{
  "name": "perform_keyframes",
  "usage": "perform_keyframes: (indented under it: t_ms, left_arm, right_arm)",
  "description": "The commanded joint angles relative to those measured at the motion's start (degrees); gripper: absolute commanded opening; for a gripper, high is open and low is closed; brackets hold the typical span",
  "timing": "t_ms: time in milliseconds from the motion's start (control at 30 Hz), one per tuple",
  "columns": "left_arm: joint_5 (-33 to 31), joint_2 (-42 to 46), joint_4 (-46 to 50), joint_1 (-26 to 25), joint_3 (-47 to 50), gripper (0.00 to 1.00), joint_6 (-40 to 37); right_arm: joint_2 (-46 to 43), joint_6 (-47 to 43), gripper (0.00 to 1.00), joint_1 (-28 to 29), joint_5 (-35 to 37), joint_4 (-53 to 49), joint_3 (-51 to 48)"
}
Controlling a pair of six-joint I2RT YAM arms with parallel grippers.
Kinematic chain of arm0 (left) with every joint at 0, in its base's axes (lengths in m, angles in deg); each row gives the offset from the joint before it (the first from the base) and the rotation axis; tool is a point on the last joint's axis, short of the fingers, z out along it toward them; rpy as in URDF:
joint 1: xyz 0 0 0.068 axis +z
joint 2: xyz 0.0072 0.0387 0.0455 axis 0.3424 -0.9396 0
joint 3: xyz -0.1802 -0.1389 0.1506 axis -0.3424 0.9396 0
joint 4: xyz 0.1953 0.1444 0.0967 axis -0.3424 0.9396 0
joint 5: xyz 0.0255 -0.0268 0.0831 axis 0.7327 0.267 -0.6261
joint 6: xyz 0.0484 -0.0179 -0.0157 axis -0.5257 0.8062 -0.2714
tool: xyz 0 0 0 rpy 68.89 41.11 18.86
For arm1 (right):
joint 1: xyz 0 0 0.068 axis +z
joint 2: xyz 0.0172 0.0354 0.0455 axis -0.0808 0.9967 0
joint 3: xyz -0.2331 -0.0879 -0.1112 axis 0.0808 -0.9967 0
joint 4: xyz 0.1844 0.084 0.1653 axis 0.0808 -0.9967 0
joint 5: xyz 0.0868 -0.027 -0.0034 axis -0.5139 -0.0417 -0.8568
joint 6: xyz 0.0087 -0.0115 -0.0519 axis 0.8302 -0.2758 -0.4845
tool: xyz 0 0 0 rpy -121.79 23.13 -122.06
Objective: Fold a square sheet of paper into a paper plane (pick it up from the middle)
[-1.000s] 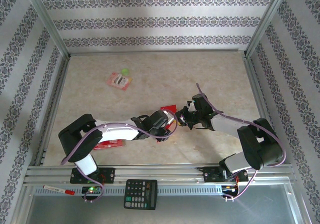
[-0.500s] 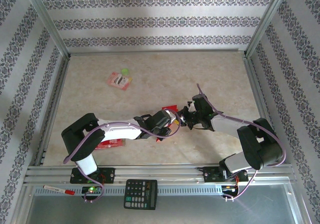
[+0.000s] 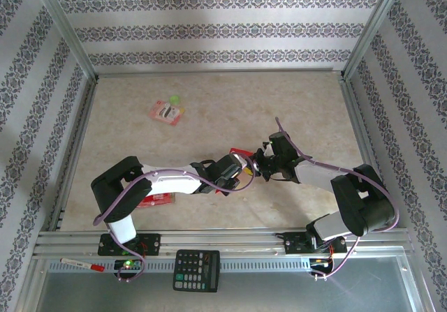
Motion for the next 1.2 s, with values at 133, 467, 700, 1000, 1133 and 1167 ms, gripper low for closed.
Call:
perform_keyframes:
  t_ms: [133,467,700,1000,1133,1167]
  left_arm:
    - [-1.9,1.3,2.7,-1.1,-0.5,0.31,-1.1]
    - [-2.1,1.7,2.4,-1.1,-0.1,0.14,-0.4]
    - [-1.0,2.5,3.5,-1.0,-0.4,0.05,0.9]
    - [15.3,3.4,8.1,1.3,-3.6,0.0,11.5]
    - [22.8,2.4,7.4,3.1,-4.5,0.0,15.8]
    - [24.4,1.9,7.2,3.5,-4.8,0.0,16.8]
  right_arm:
    - [0.3,0.1,0.08,0.3,-0.8,1.3,-0.5]
    - [0.5,-1.2,0.14,-0.9,-1.3,0.8,-1.0]
    - [-1.3,-4.1,0.23,-4.1,-2.3,-1.6,-1.1]
    - [-7.4,-19.9,0.32,-10.2,-1.1,-18.5,3.9]
    - [-6.8,-27.6,0.33,-10.6,0.3,-25.4,7.0]
    - [-6.7,-28.8,0.32,-10.5,1.0,-26.2,7.1]
